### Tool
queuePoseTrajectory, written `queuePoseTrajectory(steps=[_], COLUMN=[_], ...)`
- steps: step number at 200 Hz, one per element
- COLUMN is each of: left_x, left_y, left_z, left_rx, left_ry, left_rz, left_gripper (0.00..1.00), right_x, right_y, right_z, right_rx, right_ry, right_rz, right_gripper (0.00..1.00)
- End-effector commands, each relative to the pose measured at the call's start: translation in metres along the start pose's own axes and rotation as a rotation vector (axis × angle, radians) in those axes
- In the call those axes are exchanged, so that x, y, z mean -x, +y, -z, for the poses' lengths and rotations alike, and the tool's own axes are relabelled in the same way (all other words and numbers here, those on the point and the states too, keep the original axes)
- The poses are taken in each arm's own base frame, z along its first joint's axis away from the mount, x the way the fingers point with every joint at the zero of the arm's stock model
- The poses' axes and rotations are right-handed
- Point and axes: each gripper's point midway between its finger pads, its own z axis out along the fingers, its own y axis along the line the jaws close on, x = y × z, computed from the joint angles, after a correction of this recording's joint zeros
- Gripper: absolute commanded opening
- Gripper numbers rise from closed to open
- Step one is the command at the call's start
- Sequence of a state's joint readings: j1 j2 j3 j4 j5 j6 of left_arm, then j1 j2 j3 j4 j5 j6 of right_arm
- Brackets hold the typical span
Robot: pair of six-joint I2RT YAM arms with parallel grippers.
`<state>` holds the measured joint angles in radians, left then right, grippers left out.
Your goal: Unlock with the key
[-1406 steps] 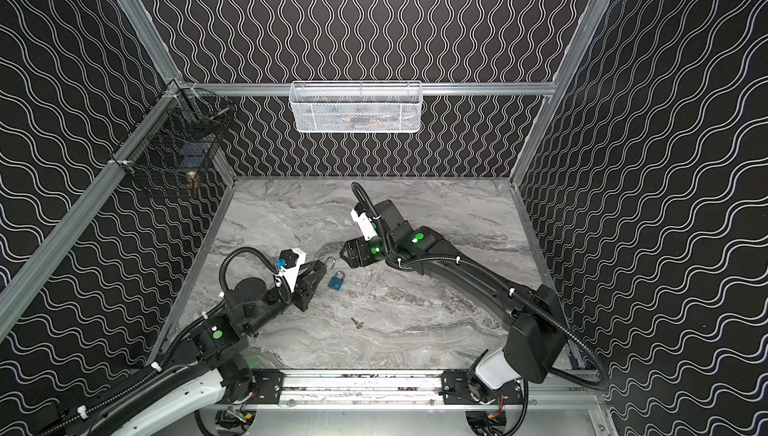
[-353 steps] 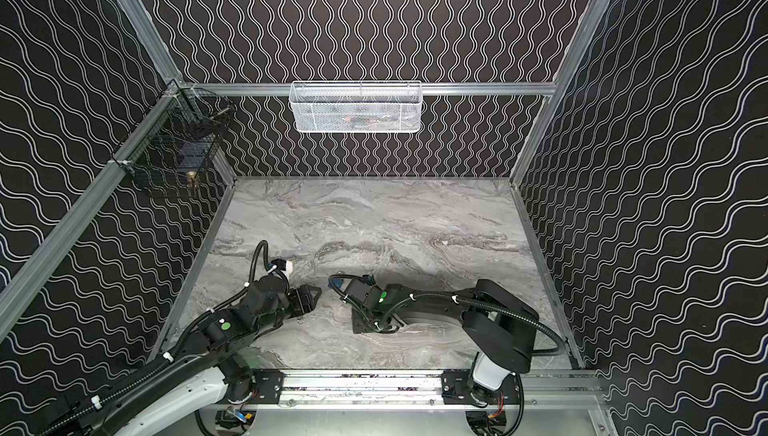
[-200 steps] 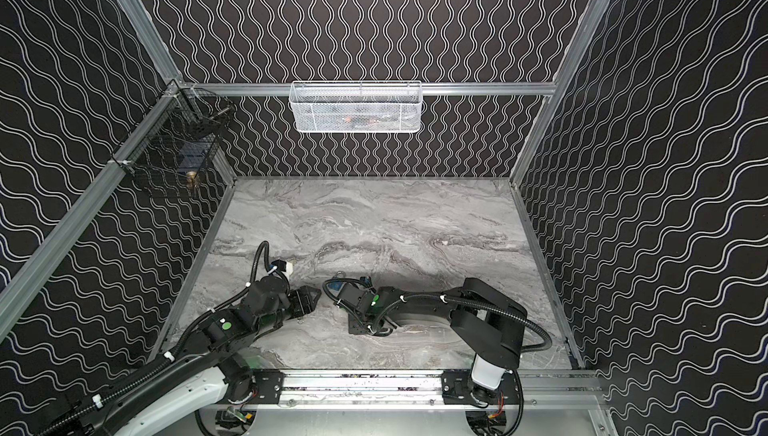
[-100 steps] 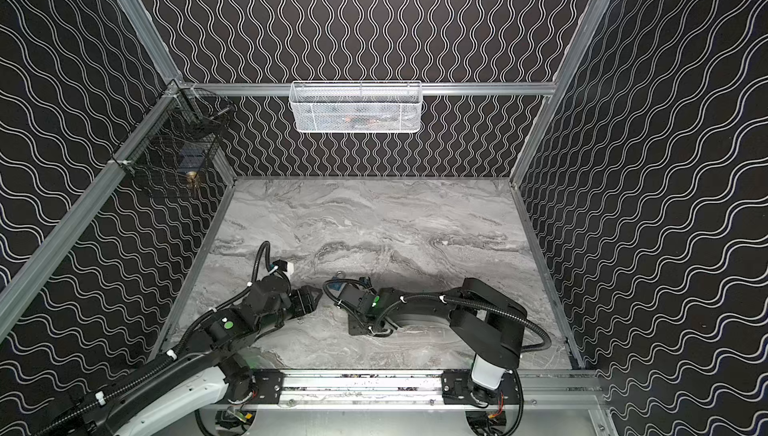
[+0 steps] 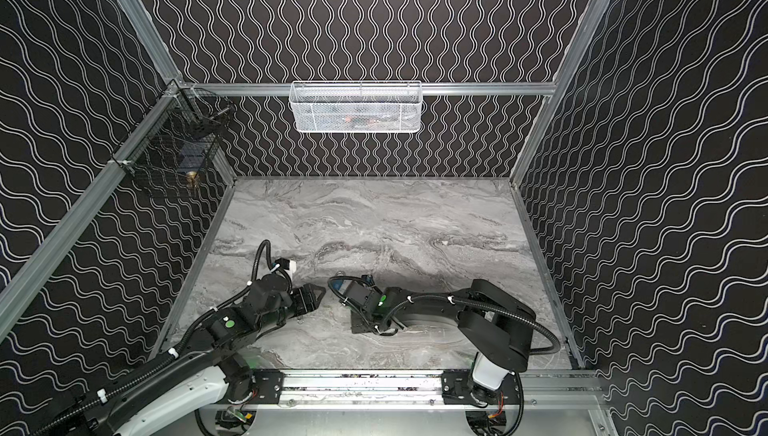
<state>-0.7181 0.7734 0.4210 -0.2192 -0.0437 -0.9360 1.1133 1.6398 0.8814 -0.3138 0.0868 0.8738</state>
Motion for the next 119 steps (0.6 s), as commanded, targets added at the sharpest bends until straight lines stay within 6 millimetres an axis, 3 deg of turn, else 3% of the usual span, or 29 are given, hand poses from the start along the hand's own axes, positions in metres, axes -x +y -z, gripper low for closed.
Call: queuePoseTrajectory(steps=[1, 76, 119], left_x=[0.011, 0.023, 0.028], left_y=[-0.016, -0.053, -0.080], left_z=[0.001, -0.002, -0.001], left_rx=[-0.047, -0.137, -0.184], left_ry=[-0.031, -0.044, -0.091], left_rz=[0.023, -0.023, -0.079], left_gripper=[0.69, 0.67, 0.66], right_x=[0.009, 0.050, 0.065], right_y=[0.005, -0.023, -0.023], right_z=[0.006, 0.044, 0.067], right_rx=[0.065, 0.203, 0.320], right_ry=[-0.032, -0.131, -0.166], right_rz=[-0.029, -0.146, -0.213], right_gripper=[0.00, 0.00, 0.00])
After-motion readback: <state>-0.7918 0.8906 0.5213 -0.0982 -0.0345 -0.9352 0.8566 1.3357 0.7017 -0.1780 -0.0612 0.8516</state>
